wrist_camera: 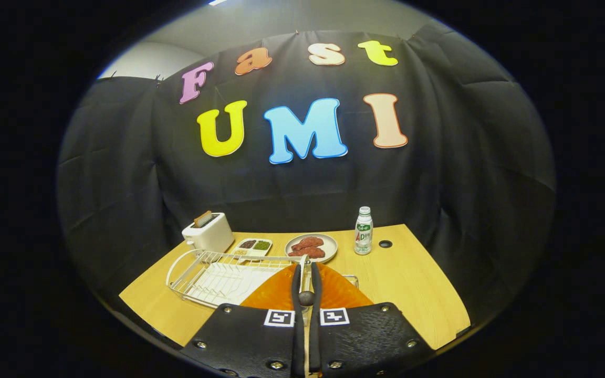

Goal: Take the plate from the dish rack, then take the spoon from the basket and place it into the plate.

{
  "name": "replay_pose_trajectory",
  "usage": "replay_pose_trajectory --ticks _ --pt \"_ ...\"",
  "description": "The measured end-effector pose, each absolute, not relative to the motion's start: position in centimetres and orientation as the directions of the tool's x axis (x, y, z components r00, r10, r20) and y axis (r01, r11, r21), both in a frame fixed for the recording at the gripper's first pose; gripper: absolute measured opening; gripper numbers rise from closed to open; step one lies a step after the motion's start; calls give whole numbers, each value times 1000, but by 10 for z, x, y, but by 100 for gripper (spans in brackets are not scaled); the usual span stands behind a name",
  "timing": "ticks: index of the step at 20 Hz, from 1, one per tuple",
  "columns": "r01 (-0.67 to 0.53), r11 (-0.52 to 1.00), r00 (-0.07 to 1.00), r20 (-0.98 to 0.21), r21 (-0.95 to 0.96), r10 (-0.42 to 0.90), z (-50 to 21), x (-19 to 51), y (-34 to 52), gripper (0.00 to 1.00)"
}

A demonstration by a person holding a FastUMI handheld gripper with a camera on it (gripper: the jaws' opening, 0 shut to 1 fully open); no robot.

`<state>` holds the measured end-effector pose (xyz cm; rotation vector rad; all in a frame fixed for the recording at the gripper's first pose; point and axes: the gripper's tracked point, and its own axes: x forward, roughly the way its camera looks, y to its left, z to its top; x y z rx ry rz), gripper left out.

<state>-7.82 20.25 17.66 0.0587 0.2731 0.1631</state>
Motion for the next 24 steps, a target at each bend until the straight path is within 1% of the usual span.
replay_pose_trajectory --ticks 9,16,24 --pt "-220 970 898 -366 104 243 122 -100 251 3" --pt "-266 962 853 -449 67 267 84 -109 279 3" --pt "-312 947 808 -505 70 304 57 -112 308 3"
